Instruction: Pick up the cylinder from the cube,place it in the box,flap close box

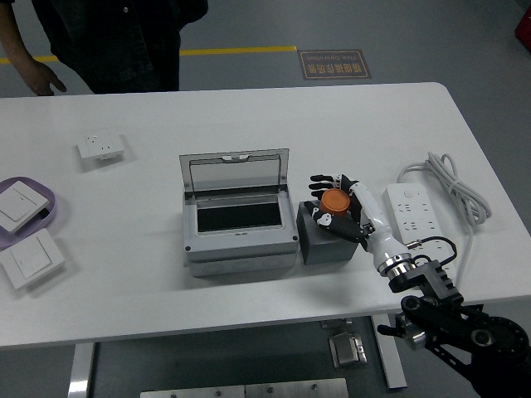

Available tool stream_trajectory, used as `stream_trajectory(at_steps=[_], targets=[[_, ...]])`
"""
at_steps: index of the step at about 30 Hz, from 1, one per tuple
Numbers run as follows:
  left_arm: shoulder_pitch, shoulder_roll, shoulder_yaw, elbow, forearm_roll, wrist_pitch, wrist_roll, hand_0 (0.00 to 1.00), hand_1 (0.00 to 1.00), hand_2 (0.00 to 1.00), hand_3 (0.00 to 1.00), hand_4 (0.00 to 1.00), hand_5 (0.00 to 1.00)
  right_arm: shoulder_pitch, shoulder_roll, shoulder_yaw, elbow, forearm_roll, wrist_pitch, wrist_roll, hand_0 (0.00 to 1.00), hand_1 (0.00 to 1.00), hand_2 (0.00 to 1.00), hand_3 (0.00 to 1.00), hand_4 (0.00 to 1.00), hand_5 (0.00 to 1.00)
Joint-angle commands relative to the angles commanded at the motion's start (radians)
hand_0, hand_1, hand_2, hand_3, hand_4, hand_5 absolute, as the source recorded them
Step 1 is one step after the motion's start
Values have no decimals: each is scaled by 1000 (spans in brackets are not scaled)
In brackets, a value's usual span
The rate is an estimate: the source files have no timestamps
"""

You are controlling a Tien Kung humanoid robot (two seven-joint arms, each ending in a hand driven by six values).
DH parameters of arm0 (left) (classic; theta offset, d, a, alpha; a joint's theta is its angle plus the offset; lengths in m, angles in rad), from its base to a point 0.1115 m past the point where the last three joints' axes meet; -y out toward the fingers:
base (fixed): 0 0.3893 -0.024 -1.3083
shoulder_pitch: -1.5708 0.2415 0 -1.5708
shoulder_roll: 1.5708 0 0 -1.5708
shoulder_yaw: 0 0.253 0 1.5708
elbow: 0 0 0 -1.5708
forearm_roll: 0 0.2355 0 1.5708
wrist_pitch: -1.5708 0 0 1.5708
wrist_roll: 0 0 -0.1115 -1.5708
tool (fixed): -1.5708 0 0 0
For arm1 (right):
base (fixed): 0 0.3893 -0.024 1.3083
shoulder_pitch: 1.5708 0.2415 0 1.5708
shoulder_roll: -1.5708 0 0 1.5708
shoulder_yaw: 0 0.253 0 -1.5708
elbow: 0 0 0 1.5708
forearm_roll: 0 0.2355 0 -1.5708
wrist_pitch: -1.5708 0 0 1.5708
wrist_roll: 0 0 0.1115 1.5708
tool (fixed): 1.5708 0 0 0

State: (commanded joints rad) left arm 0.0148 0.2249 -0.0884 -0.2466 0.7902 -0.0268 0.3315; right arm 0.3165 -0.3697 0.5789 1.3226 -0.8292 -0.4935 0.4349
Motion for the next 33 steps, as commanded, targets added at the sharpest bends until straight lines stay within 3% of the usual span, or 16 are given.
stream_trajectory(at_steps=[32,33], targets=[[-8,6,46,-1,-36,21,-22,634,621,544,629,700,342,16,-4,-28,-13,34,9,2,675,634,624,630,514,2],[-8,6,47,-1,-37,23,-23,634,621,543,629,700,341,16,-4,-28,-12,33,11,1,716,626,575,584,300,2]])
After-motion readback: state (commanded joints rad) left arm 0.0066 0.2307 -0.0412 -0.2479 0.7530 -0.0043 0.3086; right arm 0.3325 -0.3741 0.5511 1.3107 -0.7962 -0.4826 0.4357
